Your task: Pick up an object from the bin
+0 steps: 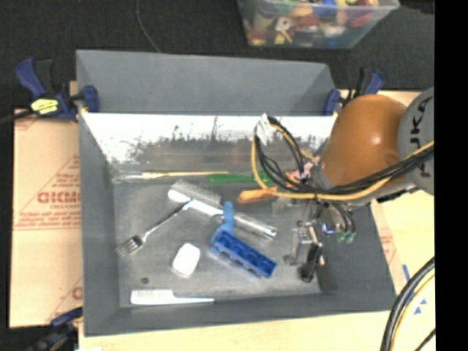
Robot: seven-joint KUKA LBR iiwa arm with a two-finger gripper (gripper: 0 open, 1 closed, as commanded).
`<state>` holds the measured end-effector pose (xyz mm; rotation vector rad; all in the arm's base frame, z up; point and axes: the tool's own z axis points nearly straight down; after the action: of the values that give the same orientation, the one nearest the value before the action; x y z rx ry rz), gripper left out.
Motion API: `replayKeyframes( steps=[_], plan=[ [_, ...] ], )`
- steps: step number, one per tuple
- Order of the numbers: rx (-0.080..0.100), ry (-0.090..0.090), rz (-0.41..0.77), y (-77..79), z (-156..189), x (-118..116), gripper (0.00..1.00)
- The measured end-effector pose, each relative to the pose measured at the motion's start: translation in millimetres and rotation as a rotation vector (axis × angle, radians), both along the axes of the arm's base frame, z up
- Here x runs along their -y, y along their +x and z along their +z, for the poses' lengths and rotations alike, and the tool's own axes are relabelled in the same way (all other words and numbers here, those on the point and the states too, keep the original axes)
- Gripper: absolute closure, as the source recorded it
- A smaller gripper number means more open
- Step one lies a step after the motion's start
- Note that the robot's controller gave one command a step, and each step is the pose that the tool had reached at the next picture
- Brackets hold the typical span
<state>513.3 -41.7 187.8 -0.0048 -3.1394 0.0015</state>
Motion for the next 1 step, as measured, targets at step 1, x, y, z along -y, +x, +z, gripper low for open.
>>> replayKeyframes(
  steps=[1],
  plan=[
    [0.006, 0.000, 0.002, 1.5, 2.4, 0.0, 0.00]
  ],
)
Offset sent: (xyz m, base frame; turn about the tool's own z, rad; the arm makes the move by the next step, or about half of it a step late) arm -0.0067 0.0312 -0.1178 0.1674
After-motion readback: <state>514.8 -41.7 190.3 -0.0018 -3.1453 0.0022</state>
